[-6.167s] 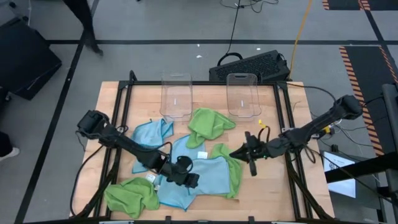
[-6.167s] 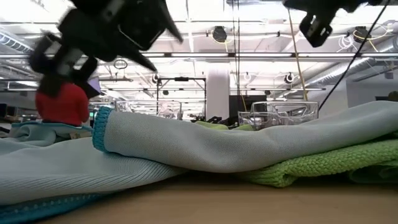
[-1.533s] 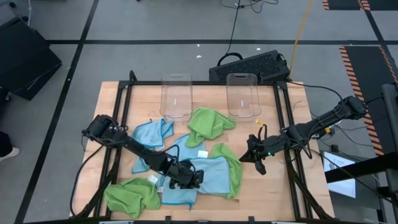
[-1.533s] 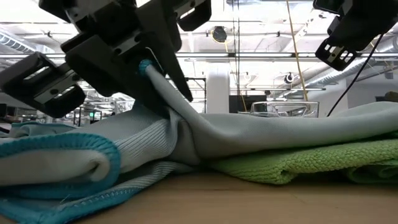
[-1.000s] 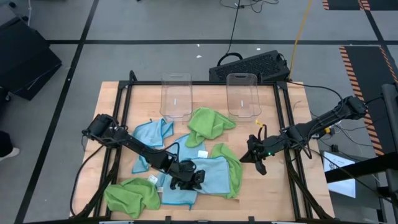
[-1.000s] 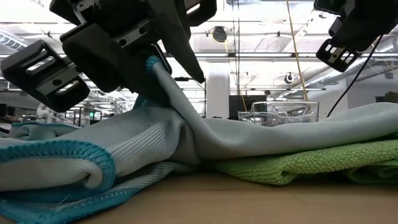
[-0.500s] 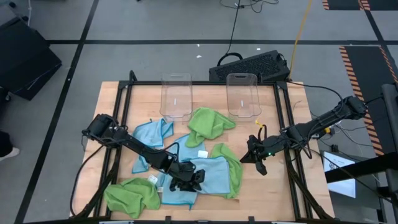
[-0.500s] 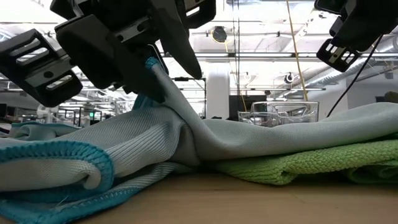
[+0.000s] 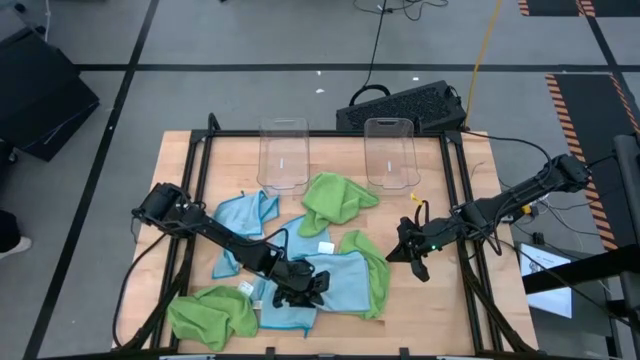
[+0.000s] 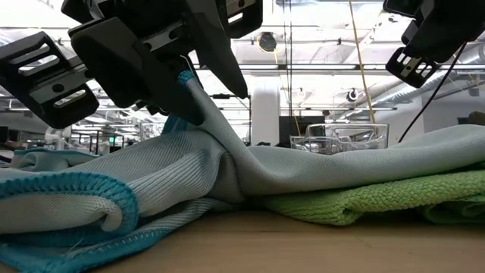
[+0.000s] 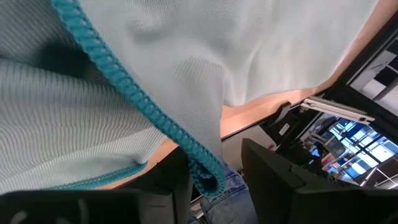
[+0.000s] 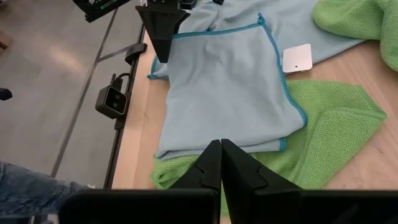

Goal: Fold microfiber towels
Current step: Fold the right blue microfiber towel

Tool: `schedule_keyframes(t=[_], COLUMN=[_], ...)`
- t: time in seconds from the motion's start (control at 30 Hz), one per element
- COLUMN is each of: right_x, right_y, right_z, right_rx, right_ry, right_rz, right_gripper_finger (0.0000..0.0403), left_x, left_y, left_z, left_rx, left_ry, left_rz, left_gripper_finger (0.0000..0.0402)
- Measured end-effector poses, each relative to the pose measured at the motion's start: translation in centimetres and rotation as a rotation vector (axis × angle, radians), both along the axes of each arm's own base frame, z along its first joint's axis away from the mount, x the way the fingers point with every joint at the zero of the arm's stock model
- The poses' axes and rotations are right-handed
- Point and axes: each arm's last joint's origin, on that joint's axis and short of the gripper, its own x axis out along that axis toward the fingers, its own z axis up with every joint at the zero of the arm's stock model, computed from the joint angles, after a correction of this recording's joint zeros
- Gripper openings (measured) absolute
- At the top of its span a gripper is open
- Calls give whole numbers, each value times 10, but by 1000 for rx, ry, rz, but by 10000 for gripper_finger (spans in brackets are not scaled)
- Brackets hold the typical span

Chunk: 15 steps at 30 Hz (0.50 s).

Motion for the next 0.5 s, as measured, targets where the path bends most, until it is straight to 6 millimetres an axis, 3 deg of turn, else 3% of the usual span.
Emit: schedule_keyframes(t=[0.5], right_x=[-5], right_y=[-1], right_z=[-18], right_rx=[63], right_ry=[60], right_rz=[7], right_gripper_finger=[0], left_x=[0], left_y=[4], left_z=[-2], left_rx=[38], left_ry=[14], left_rz=[52], left_gripper_finger=[136])
